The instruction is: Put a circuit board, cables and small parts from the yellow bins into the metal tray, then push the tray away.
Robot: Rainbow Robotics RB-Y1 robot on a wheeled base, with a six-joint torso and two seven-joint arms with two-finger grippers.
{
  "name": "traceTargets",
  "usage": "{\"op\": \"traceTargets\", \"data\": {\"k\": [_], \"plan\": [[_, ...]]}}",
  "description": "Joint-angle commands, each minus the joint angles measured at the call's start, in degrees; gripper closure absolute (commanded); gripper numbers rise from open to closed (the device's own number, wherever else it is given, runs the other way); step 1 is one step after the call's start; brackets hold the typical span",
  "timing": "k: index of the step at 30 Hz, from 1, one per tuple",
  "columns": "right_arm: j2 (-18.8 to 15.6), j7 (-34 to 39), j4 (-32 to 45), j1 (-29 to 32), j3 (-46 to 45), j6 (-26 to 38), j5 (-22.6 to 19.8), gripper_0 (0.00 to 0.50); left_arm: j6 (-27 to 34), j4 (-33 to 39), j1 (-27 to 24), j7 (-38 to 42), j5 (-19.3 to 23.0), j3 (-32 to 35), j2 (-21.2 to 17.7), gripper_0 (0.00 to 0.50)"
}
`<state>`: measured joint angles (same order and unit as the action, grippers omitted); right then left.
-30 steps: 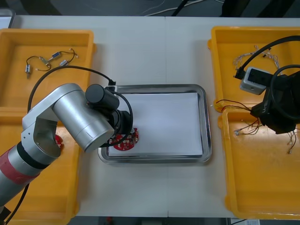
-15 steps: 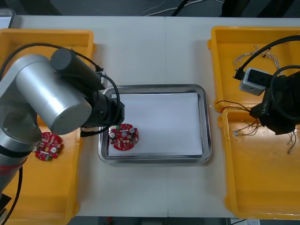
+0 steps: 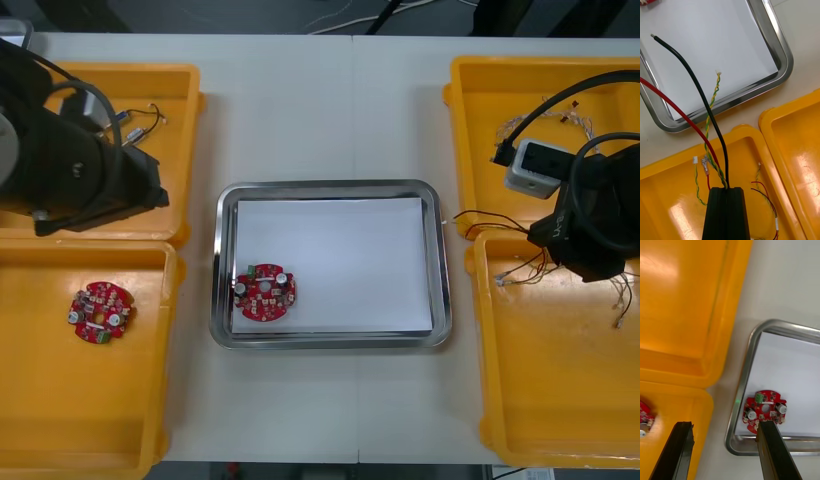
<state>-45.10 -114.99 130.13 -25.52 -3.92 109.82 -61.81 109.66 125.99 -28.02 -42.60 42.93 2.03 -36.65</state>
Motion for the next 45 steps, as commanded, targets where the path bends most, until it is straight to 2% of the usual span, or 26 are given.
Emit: {"op": "traceTargets", "data": {"k": [1, 5, 9, 15, 22, 26, 36, 45], "plan": [[-1.7, 3.1, 0.8, -4.5, 4.3, 0.2, 0.9, 0.5, 0.3, -1.4, 2.2, -12.2, 1.3, 6.6, -6.1, 0.0], [-1.5, 3.5, 0.7, -6.2, 6.7, 0.2, 1.0, 0.5, 0.3, -4.6, 3.1, -16.1, 1.3, 10.0, -7.8, 0.0], [-0.7, 3.9, 0.8, -8.8, 10.6, 0.2, 1.9, 0.5, 0.3, -10.9, 3.0, -20.9, -0.4, 12.3, -9.4, 0.0], [1.3, 4.2, -0.5, -13.3, 18.0, 0.2, 4.9, 0.5, -8.2, -22.0, 1.4, -26.0, -3.6, 12.4, -10.0, 0.0], [4.9, 4.2, -4.1, -17.0, 24.1, 0.2, 6.4, 0.5, -11.9, -28.8, -3.6, -25.9, -4.4, 11.2, -9.9, 0.0], [6.3, 4.2, -6.1, -18.3, 27.9, 0.2, 7.1, 0.5, -16.3, -31.1, -5.6, -26.2, -5.3, 10.1, -9.9, 0.0], [6.8, 4.2, -8.6, -18.6, 37.8, -0.8, 10.7, 0.5, -26.0, -34.1, -7.9, -27.9, -5.3, 6.1, -9.9, 0.0], [8.9, 4.5, -10.1, -19.7, 43.6, -2.8, 14.1, 0.5, -29.7, -34.1, -7.9, -29.5, -4.5, 4.0, -9.8, 0.0]]}}
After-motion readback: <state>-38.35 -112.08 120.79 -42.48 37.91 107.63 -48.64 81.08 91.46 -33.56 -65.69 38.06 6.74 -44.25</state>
